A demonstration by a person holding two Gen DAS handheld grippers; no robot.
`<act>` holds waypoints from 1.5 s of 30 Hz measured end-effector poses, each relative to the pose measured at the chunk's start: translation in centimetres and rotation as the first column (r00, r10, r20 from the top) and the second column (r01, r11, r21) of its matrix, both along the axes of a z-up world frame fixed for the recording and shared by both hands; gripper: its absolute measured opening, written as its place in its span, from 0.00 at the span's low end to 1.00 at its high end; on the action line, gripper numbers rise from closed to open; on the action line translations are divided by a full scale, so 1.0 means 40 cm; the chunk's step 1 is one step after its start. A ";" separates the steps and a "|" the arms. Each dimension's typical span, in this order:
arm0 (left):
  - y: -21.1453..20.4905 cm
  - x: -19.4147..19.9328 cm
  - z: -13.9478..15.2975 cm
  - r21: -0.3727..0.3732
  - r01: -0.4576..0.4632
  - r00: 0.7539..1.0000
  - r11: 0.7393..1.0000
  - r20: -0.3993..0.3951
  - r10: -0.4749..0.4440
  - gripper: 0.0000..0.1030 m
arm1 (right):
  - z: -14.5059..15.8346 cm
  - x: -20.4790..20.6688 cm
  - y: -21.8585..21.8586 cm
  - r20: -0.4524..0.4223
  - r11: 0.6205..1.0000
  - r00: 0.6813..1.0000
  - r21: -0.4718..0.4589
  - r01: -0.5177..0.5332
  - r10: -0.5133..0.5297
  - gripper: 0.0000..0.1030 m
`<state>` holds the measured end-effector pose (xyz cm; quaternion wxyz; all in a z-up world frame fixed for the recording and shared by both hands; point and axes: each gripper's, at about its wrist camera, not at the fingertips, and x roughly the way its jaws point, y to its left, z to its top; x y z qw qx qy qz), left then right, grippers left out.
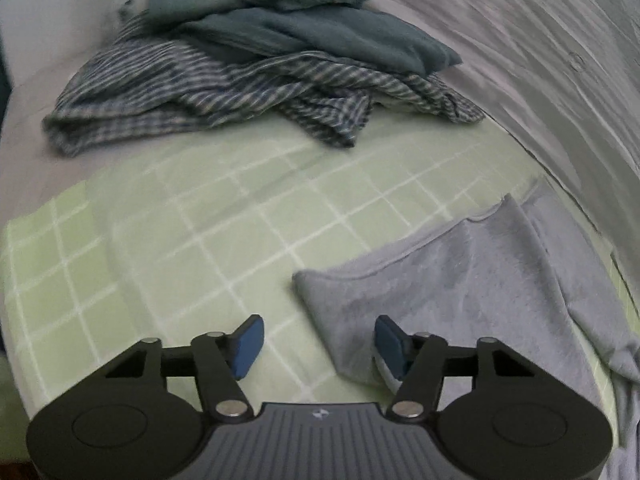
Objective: Fold clothes
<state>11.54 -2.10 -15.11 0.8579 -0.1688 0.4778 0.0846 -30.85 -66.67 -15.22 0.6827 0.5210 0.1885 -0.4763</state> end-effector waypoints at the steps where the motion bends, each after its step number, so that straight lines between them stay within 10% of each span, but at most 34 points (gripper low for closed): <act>1: 0.004 0.007 -0.001 0.007 0.021 1.000 1.000 0.004 -0.021 0.56 | -0.005 0.004 0.017 0.016 1.000 1.000 0.002 -0.005 0.005 0.66; 8: 0.001 0.042 0.000 0.050 0.106 0.994 0.993 0.012 -0.107 0.49 | -0.011 0.063 0.110 -0.025 0.996 0.995 -0.017 -0.092 0.092 0.36; 11: 0.009 0.046 0.000 0.066 0.116 0.993 0.991 0.014 -0.117 0.04 | -0.013 0.077 0.121 -0.046 0.993 0.992 -0.008 -0.119 0.119 0.02; 23: 0.077 -0.018 0.146 -0.005 -0.003 0.980 1.000 0.199 0.004 0.00 | 0.150 -0.001 0.139 0.030 0.971 0.993 -0.216 -0.107 0.116 0.00; 33: -0.031 0.102 0.247 -0.034 0.064 0.931 0.997 0.362 -0.048 0.00 | 0.294 0.175 -0.018 0.089 0.926 0.968 -0.322 -0.195 0.234 0.00; 45: -0.110 0.184 0.105 -0.041 0.095 0.979 0.995 0.184 -0.085 0.01 | 0.170 0.263 -0.041 0.032 0.955 0.966 -0.163 -0.248 0.256 0.24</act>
